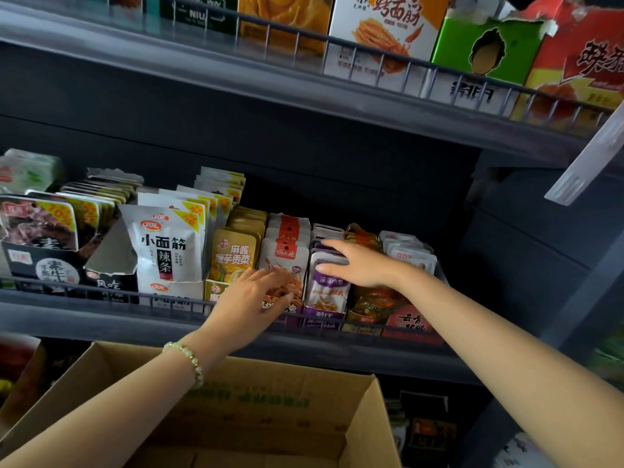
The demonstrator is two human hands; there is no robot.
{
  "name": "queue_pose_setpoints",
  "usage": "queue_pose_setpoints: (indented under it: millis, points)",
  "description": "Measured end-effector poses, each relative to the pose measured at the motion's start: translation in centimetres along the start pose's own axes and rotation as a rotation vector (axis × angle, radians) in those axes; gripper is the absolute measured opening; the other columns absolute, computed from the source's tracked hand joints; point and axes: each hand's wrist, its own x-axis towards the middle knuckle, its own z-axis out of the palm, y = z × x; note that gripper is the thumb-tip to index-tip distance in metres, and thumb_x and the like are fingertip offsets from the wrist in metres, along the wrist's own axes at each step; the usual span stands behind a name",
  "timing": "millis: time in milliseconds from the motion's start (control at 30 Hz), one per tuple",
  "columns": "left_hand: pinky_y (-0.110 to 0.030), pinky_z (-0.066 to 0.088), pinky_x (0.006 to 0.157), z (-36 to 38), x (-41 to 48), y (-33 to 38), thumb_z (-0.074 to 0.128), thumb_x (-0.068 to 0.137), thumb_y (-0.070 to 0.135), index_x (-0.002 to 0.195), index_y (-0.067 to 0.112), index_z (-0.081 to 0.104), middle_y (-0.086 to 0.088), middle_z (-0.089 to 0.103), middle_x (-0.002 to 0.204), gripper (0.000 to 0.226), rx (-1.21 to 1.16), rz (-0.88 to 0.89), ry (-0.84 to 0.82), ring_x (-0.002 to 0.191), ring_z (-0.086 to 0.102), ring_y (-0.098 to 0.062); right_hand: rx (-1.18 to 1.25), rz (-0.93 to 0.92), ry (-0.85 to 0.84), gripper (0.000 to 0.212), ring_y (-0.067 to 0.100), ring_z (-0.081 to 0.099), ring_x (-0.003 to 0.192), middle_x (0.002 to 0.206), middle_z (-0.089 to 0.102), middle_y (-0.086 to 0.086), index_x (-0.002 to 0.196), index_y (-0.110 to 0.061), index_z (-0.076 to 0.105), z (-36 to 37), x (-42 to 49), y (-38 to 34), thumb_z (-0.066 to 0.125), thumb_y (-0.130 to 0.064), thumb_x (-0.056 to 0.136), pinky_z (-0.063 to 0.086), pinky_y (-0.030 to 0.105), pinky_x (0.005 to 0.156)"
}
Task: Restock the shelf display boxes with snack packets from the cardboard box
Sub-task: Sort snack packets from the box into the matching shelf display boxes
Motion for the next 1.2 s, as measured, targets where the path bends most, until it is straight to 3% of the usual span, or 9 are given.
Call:
queue_pose_setpoints:
  millis: [100, 167, 400, 533, 667, 800, 900, 1033, 1200]
  points:
    - [-0.027, 0.052, 0.082, -1.3, 0.0, -1.4, 0.046, 0.095, 0.049, 0.130, 0.031, 0.057, 0.005, 0.061, 0.127, 0.041, 0.057, -0.029, -0.021, 0.104, 0.061, -0.014, 0.030, -0.067, 0.037, 0.073, 0.017, 0.027, 0.143, 0.157, 0.024, -0.001, 0.151, -0.022, 0.024, 0.4, 1.9, -2.2, 0.059, -0.044, 0.091, 0.027, 0.029, 0.112]
    - [-0.025, 0.053, 0.072, -1.6, 0.1, -1.9, 0.046, 0.095, 0.050, 0.122, 0.030, 0.062, 0.004, 0.066, 0.114, 0.038, 0.115, -0.055, -0.058, 0.092, 0.064, -0.014, -0.004, -0.076, 0.044, 0.077, 0.020, 0.028, 0.142, 0.157, 0.025, 0.002, 0.150, -0.020, 0.025, 1.1, 3.5, -3.4, 0.064, -0.042, 0.088, 0.029, 0.032, 0.113]
    - [-0.021, 0.049, 0.069, -1.2, 0.7, -3.0, 0.053, 0.093, 0.045, 0.107, 0.027, 0.070, 0.006, 0.070, 0.103, 0.028, 0.112, -0.021, -0.058, 0.086, 0.065, -0.012, -0.389, -0.046, 0.121, 0.091, 0.027, 0.022, 0.136, 0.144, 0.027, 0.009, 0.144, -0.011, 0.029, 2.6, 6.7, -5.5, 0.074, -0.049, 0.075, 0.022, 0.037, 0.111]
    - [-0.015, 0.040, 0.060, -1.1, 0.9, -3.2, 0.053, 0.093, 0.045, 0.106, 0.026, 0.071, 0.007, 0.069, 0.099, 0.029, 0.096, 0.006, -0.058, 0.070, 0.055, -0.005, -0.474, -0.027, 0.088, 0.099, 0.029, 0.019, 0.139, 0.146, 0.024, 0.011, 0.145, -0.008, 0.024, 3.1, 7.1, -5.8, 0.074, -0.054, 0.072, 0.018, 0.039, 0.114]
    - [-0.022, 0.053, 0.069, -0.9, 0.8, -3.6, 0.055, 0.092, 0.045, 0.106, 0.027, 0.071, 0.006, 0.069, 0.103, 0.028, 0.059, 0.010, -0.040, 0.082, 0.064, -0.010, -0.485, -0.009, 0.047, 0.111, 0.033, 0.012, 0.145, 0.157, 0.018, 0.016, 0.152, -0.008, 0.004, 3.7, 6.7, -5.9, 0.073, -0.050, 0.076, 0.006, 0.037, 0.118]
    - [-0.023, 0.054, 0.071, -0.9, 0.7, -3.6, 0.055, 0.093, 0.043, 0.107, 0.025, 0.071, 0.006, 0.068, 0.103, 0.028, 0.056, 0.031, -0.024, 0.085, 0.065, -0.010, -0.532, -0.098, 0.223, 0.092, 0.026, 0.024, 0.140, 0.152, 0.030, 0.010, 0.149, -0.013, 0.021, 4.0, 6.8, -5.6, 0.074, -0.038, 0.078, 0.014, 0.036, 0.115]
    - [-0.020, 0.052, 0.070, -1.0, 0.7, -3.5, 0.055, 0.094, 0.042, 0.106, 0.023, 0.072, 0.006, 0.069, 0.102, 0.028, 0.045, 0.040, -0.001, 0.084, 0.065, -0.010, -0.546, -0.111, 0.300, 0.088, 0.027, 0.024, 0.136, 0.148, 0.028, 0.008, 0.146, -0.016, 0.026, 3.6, 7.1, -5.0, 0.075, -0.034, 0.076, 0.021, 0.038, 0.112]
    - [-0.025, 0.056, 0.074, -0.8, 0.7, -3.6, 0.054, 0.093, 0.043, 0.107, 0.023, 0.072, 0.005, 0.070, 0.103, 0.030, 0.032, 0.033, -0.009, 0.086, 0.066, -0.011, -0.465, -0.101, 0.148, 0.097, 0.026, -0.006, 0.148, 0.161, -0.007, 0.006, 0.153, -0.016, 0.003, 3.6, 7.3, -4.7, 0.069, -0.033, 0.084, 0.003, 0.040, 0.120]
    - [-0.025, 0.055, 0.072, -0.7, 0.7, -3.6, 0.053, 0.094, 0.044, 0.107, 0.024, 0.072, 0.006, 0.070, 0.101, 0.030, 0.041, 0.035, -0.003, 0.084, 0.065, -0.010, -0.378, -0.087, 0.112, 0.089, 0.021, -0.001, 0.149, 0.162, -0.003, 0.006, 0.153, -0.015, 0.002, 3.2, 7.9, -5.3, 0.060, -0.037, 0.091, 0.005, 0.034, 0.120]
